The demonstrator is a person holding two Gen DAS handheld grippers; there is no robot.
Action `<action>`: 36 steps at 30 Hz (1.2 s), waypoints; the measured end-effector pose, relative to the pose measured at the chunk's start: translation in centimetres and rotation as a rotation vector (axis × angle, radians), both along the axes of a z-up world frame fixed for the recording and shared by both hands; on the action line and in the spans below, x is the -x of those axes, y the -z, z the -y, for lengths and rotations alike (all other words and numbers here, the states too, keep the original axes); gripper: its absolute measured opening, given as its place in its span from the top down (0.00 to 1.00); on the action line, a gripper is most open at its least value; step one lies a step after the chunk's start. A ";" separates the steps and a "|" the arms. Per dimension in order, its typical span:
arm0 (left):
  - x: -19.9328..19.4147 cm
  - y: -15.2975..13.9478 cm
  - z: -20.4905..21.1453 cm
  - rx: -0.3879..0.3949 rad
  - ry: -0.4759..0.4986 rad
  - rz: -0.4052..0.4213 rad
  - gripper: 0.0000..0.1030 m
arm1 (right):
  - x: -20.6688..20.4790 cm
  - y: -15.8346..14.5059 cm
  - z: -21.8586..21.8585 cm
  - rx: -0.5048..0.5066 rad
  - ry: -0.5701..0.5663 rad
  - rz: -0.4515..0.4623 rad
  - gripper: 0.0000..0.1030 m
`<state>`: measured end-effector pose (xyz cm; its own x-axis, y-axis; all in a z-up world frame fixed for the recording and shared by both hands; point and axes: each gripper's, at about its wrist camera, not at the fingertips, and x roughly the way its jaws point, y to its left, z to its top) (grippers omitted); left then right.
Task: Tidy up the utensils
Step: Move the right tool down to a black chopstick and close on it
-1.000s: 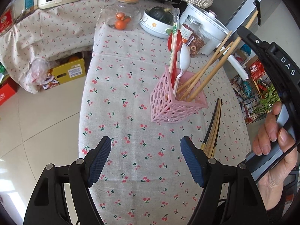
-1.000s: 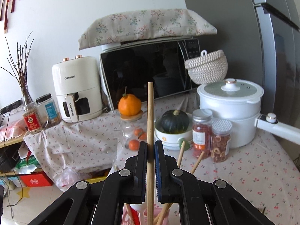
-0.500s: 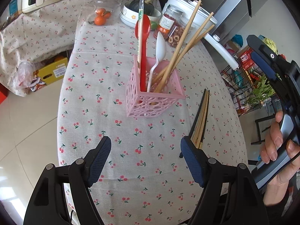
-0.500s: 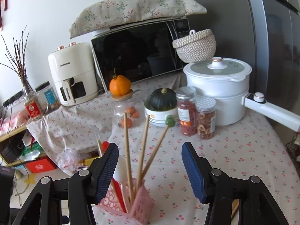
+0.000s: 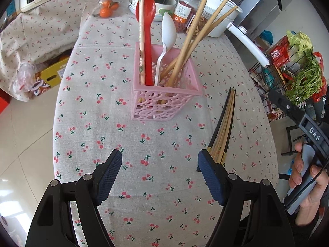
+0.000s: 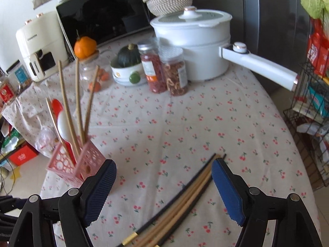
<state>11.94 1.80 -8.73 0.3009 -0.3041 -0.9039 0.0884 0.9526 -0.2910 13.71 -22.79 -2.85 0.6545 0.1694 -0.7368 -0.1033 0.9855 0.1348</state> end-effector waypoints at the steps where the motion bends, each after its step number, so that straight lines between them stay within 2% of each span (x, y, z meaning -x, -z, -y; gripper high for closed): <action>1: -0.1 0.0 0.3 0.006 0.003 -0.003 0.23 | -0.2 0.6 0.4 0.012 0.001 -0.030 0.22; 7: -0.4 0.3 2.6 0.007 0.043 -0.015 0.23 | -1.3 3.7 2.9 0.029 0.053 -0.197 0.22; 15: -0.6 1.4 4.8 -0.018 0.093 -0.038 0.23 | -3.4 7.6 4.4 0.047 0.089 -0.360 0.22; 25: -1.0 1.8 5.5 -0.020 0.113 -0.046 0.23 | -6.5 11.3 4.4 0.172 0.105 -0.423 0.22; 31: -0.9 1.7 5.5 -0.013 0.117 -0.046 0.23 | -7.1 11.6 4.8 0.137 0.129 -0.420 0.22; 36: -0.5 1.5 5.1 -0.007 0.118 -0.046 0.23 | -7.2 11.6 5.0 0.131 0.146 -0.467 0.22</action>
<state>12.48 -3.34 -10.20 0.2213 -0.3280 -0.9184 0.1865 0.9386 -0.2903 20.86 -27.77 -14.50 0.2605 -0.0126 -0.9654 0.0785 0.9969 0.0082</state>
